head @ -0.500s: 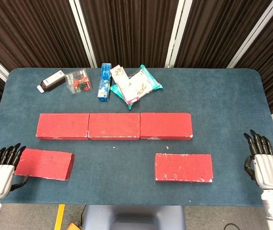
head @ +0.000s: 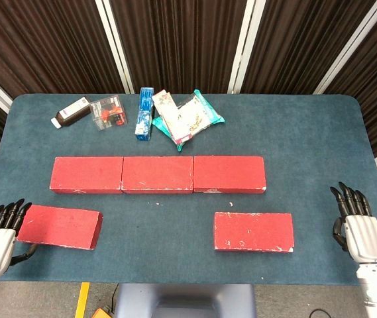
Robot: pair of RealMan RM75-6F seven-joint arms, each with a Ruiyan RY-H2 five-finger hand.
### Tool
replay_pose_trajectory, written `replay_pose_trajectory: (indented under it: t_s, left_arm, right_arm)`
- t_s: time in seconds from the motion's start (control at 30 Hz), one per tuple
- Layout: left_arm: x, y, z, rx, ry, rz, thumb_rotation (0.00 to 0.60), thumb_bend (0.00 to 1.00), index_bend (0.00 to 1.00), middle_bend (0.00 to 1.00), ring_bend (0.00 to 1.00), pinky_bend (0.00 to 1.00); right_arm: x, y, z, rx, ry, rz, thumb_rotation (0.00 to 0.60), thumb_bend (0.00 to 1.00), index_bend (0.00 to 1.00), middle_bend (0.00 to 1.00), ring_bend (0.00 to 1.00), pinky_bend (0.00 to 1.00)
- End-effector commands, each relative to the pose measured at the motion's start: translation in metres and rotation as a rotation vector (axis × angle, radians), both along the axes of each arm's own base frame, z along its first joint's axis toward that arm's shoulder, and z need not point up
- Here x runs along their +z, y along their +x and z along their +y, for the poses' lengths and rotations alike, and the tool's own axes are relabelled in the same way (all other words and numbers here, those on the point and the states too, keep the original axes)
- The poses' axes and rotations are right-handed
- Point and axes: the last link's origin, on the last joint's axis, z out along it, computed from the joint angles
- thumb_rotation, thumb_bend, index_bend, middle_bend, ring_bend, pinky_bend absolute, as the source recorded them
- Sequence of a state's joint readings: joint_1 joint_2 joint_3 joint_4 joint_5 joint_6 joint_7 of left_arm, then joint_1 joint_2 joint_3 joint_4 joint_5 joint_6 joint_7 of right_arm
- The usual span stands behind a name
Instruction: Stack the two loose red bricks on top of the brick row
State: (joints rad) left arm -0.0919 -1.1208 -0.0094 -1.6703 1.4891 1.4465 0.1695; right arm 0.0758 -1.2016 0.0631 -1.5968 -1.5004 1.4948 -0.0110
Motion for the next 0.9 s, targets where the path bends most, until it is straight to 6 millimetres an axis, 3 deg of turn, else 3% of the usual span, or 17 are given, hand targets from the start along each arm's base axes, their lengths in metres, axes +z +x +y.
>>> replay_pose_trajectory:
  t_s: [0.03,0.27,0.4,0.73,0.9]
  left_arm:
    - [0.001,-0.002,0.001,0.028,-0.022,-0.016,0.6,0.2,0.0,0.0,0.0,0.0]
    - [0.013,0.011,0.012,0.05,-0.064,0.062,0.6,0.2,0.0,0.0,0.0,0.0]
    - [0.012,0.027,0.016,0.047,-0.159,0.099,0.6,0.01,0.0,0.0,0.0,0.0]
    - [0.009,0.054,0.033,0.068,-0.364,0.065,0.6,0.0,0.0,0.0,0.0,0.0]
    - [0.001,0.055,0.042,0.094,-0.42,0.082,0.6,0.0,0.0,0.0,0.0,0.0]
  right_arm:
    - [0.001,0.0,0.001,0.001,0.002,-0.002,0.6,0.9,0.12,0.04,0.0,0.0]
    - [-0.003,0.001,0.001,0.006,0.023,-0.007,0.6,0.9,0.12,0.04,0.0,0.0]
    - [-0.005,0.002,0.002,0.009,0.028,0.003,0.6,0.9,0.12,0.04,0.0,0.0]
    - [-0.004,0.001,0.001,0.006,0.02,0.004,0.6,0.9,0.12,0.04,0.0,0.0]
    - [-0.005,0.001,0.0,0.0,0.025,0.008,0.6,0.9,0.12,0.04,0.0,0.0]
